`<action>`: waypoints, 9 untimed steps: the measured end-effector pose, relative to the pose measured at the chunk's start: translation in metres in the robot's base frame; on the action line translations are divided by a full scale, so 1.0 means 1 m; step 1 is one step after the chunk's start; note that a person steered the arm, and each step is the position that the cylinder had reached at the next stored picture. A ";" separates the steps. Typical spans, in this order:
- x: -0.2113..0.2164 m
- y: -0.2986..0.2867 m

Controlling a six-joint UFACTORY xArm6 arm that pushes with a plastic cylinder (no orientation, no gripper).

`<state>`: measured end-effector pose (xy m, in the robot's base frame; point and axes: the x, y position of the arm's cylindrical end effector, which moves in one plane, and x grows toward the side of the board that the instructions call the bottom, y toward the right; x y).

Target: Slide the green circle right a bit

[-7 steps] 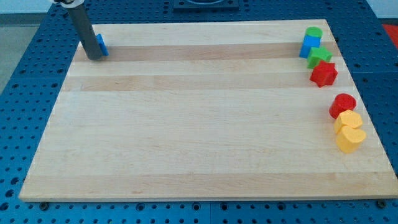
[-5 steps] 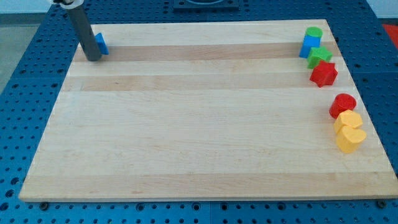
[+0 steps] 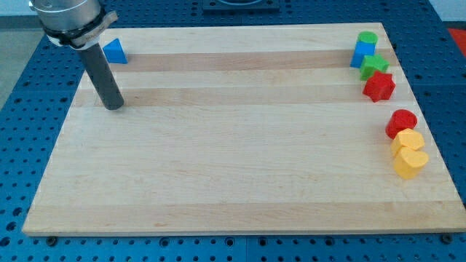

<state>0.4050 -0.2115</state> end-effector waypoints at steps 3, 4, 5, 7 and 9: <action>0.001 0.175; 0.001 0.229; 0.001 0.266; -0.048 0.282; -0.089 0.284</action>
<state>0.3161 0.0728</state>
